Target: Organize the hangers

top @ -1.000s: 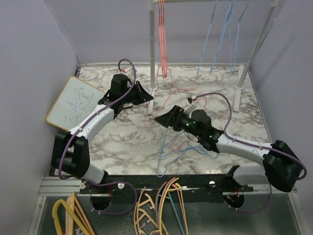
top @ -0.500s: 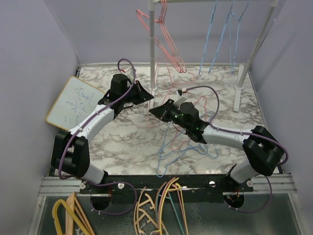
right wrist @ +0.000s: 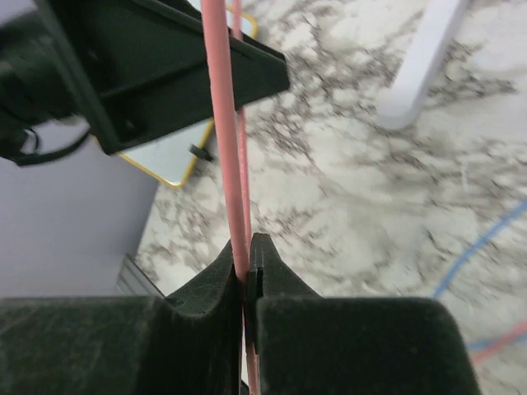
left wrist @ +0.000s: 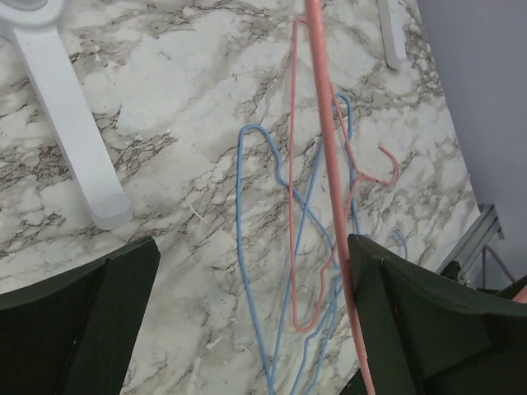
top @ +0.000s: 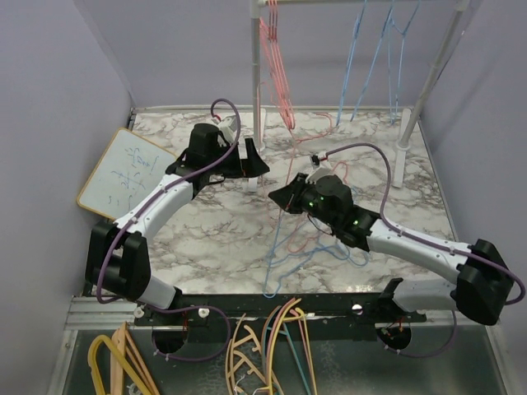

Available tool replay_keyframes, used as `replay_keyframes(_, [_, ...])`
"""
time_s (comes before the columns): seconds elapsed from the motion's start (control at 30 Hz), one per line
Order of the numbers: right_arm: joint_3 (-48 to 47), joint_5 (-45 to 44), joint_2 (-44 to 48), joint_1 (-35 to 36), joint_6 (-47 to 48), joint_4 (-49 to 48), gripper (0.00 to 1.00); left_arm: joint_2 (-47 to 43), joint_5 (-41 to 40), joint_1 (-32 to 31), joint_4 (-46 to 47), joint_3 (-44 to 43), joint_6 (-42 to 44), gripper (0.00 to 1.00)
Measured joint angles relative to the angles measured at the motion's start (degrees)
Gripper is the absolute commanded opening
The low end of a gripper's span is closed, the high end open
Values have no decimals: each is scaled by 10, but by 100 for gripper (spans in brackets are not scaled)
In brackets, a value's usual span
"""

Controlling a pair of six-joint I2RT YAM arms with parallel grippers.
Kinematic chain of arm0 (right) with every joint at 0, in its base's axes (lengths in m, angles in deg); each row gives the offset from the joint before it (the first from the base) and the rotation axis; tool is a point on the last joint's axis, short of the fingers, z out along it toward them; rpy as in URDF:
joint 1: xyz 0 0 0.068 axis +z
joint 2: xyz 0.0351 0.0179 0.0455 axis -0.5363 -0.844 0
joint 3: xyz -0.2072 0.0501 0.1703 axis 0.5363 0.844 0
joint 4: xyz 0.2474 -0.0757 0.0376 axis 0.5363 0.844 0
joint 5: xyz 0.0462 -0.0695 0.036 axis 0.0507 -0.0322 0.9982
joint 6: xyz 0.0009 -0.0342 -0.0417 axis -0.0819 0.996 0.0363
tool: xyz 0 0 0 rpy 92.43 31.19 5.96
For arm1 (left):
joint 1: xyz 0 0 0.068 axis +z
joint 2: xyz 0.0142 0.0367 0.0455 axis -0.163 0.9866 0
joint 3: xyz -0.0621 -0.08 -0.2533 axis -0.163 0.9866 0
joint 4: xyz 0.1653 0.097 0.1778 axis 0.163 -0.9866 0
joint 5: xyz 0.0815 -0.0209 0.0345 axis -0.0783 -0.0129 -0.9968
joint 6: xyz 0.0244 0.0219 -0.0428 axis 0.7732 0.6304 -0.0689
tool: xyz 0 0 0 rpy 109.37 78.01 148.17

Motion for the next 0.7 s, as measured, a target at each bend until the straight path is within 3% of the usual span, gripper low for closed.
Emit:
replay_keyframes(0.3, [18,-39,139,4,69,302,1,-35,-30,6,-68,-13,140,99])
replay_keyframes(0.43, [-84,-90,124,4,113,459,1,-36,-54,12,-99,-11,182,99])
replay_keyframes(0.7, [-242,-204,91,4,187,599,1,-85,-59,43,-107,31,212,99])
